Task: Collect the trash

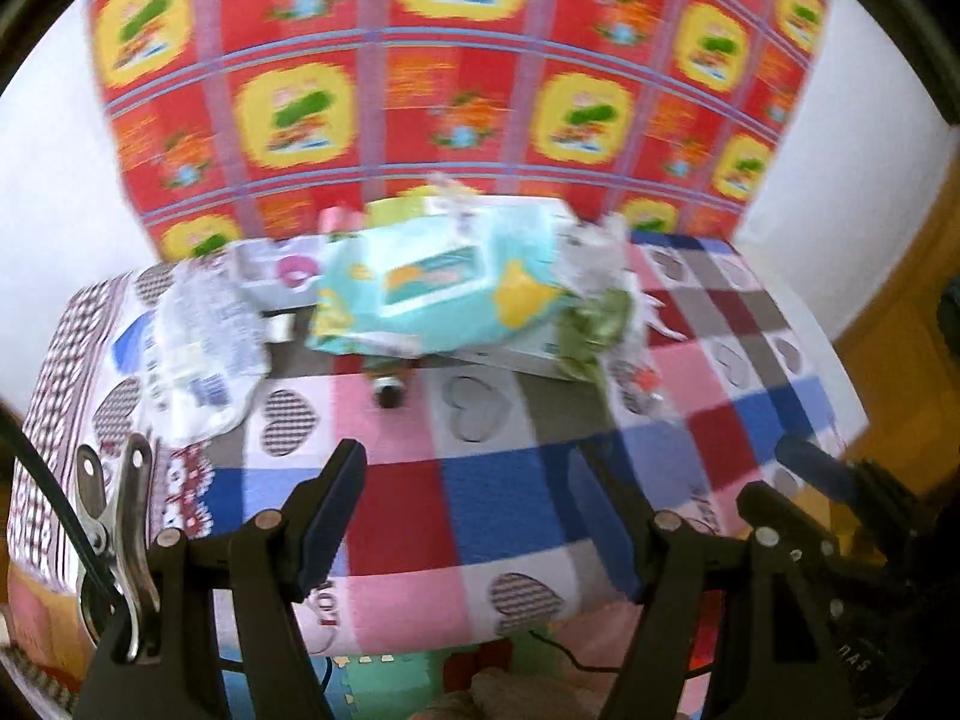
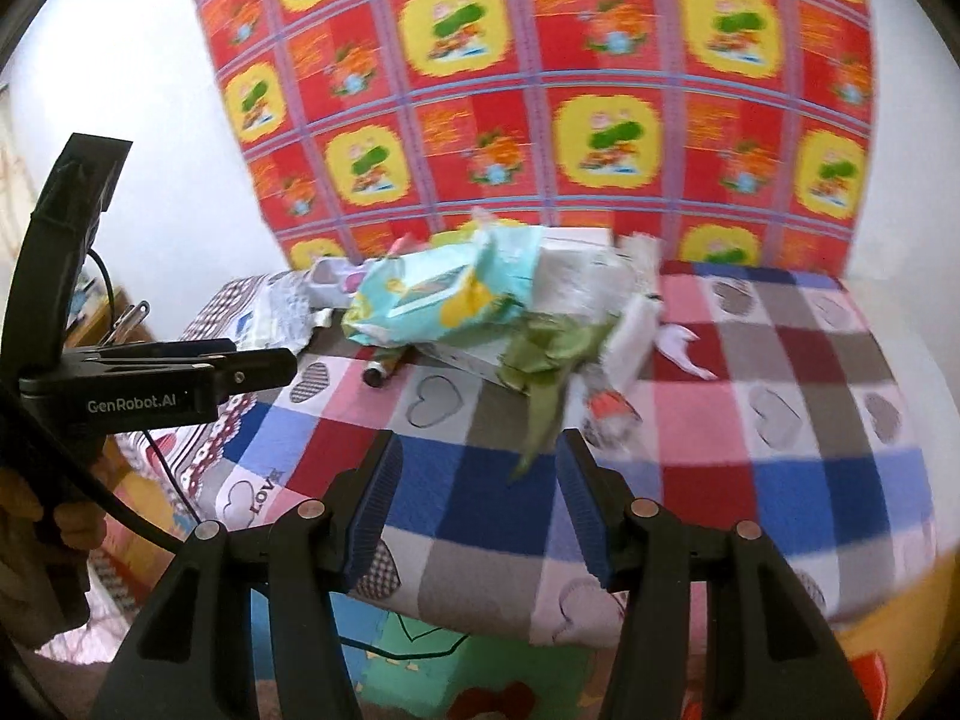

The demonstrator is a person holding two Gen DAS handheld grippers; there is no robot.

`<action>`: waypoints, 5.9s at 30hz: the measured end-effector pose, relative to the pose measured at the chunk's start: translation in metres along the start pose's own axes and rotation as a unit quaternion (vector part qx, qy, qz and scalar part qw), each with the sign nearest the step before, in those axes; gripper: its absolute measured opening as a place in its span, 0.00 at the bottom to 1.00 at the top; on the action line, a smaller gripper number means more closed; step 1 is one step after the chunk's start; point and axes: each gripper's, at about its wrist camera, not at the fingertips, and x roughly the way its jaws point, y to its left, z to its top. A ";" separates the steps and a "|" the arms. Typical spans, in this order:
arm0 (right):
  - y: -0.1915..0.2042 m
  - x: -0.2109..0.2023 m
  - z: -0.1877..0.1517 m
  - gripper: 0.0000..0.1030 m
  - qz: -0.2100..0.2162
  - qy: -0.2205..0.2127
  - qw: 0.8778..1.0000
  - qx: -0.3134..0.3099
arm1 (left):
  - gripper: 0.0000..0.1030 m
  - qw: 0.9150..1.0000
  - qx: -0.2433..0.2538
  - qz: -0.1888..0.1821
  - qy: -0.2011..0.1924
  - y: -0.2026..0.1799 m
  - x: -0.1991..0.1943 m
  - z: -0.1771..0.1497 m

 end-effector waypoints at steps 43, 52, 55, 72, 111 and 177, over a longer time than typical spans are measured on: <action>0.170 0.206 0.093 0.53 0.072 0.075 0.994 -0.045 | 0.71 0.992 -0.099 0.041 0.071 0.271 0.104 0.061; 0.172 0.258 0.098 0.52 0.085 0.116 0.989 -0.020 | 0.71 0.990 -0.111 0.019 0.082 0.282 0.127 0.059; 0.174 0.270 0.098 0.49 0.087 0.128 0.988 -0.020 | 0.71 0.992 -0.101 0.015 0.079 0.282 0.129 0.057; 0.180 0.310 0.089 0.23 0.085 0.177 0.980 -0.032 | 0.74 0.990 -0.121 -0.009 0.072 0.285 0.137 0.045; 0.182 0.172 0.055 0.09 0.147 0.116 0.980 -0.063 | 0.16 0.992 -0.122 -0.043 -0.003 0.218 0.021 -0.003; -0.027 -0.040 -0.043 0.09 -0.126 -0.043 0.964 0.232 | 0.16 0.947 0.222 -0.231 0.032 -0.101 0.022 0.000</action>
